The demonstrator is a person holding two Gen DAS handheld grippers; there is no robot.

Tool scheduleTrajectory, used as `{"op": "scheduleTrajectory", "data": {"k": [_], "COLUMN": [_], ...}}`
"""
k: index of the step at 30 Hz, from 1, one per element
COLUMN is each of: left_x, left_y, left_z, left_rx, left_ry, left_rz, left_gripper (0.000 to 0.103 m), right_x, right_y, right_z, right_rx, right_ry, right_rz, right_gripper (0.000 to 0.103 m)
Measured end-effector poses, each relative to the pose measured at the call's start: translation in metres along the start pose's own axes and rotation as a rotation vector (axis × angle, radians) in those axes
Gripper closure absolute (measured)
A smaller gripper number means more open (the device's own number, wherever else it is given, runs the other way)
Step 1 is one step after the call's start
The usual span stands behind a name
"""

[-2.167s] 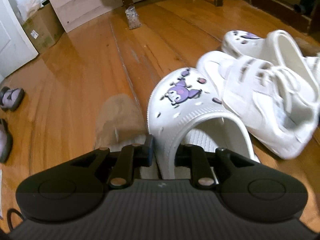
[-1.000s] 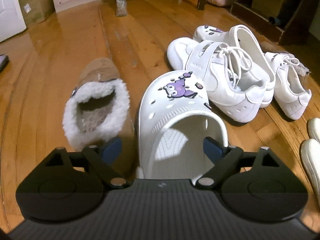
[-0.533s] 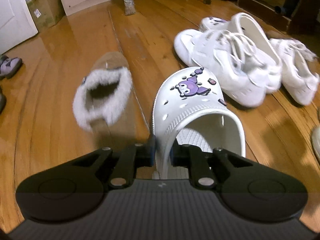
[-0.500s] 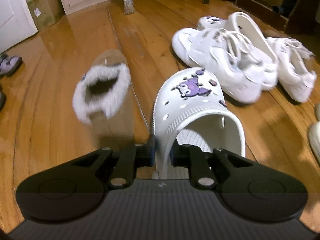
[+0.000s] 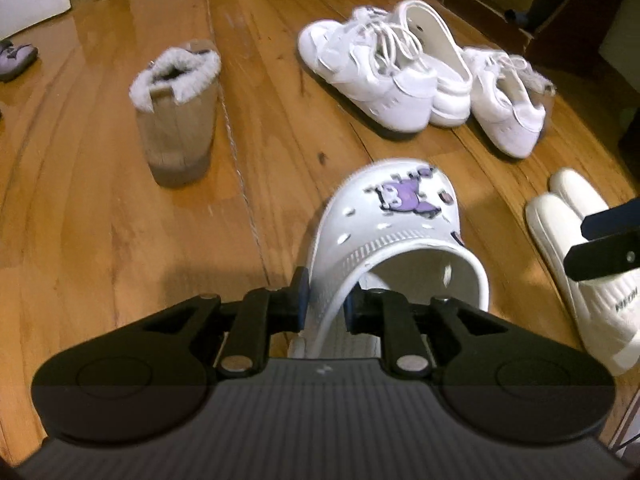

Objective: Organize scattered shoes
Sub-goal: 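Lower the Croc onto the floor and open the left gripper, then grasp the Croc rim with the right gripper beside the left gripper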

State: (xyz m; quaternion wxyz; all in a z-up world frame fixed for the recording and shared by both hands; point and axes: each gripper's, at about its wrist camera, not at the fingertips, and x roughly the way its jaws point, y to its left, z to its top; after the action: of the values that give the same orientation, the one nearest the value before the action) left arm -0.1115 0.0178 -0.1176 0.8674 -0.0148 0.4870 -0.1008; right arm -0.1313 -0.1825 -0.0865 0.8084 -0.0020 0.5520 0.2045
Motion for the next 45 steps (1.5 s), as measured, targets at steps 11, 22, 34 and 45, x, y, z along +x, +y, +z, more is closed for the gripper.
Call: {"op": "scheduleTrajectory", "data": {"k": [11, 22, 34, 45], "left_x": [0.012, 0.036, 0.053, 0.051], "left_y": [0.024, 0.04, 0.041, 0.037], "left_z": [0.002, -0.01, -0.019, -0.019], "left_rx": [-0.226, -0.325, -0.345, -0.315], "left_ry": [0.245, 0.371, 0.421, 0.387], "left_rz": [-0.173, -0.208, -0.166, -0.179], "left_gripper": [0.0, 0.0, 0.0, 0.0], "right_x": [-0.001, 0.029, 0.041, 0.041], "right_y": [0.043, 0.074, 0.063, 0.056], "right_z": [-0.005, 0.0, 0.004, 0.007], "right_rx": [-0.229, -0.354, -0.291, -0.264], "right_ry": [0.031, 0.071, 0.134, 0.151], "right_rz": [0.051, -0.034, -0.025, -0.004], "right_gripper": [0.032, 0.034, 0.031, 0.03]}}
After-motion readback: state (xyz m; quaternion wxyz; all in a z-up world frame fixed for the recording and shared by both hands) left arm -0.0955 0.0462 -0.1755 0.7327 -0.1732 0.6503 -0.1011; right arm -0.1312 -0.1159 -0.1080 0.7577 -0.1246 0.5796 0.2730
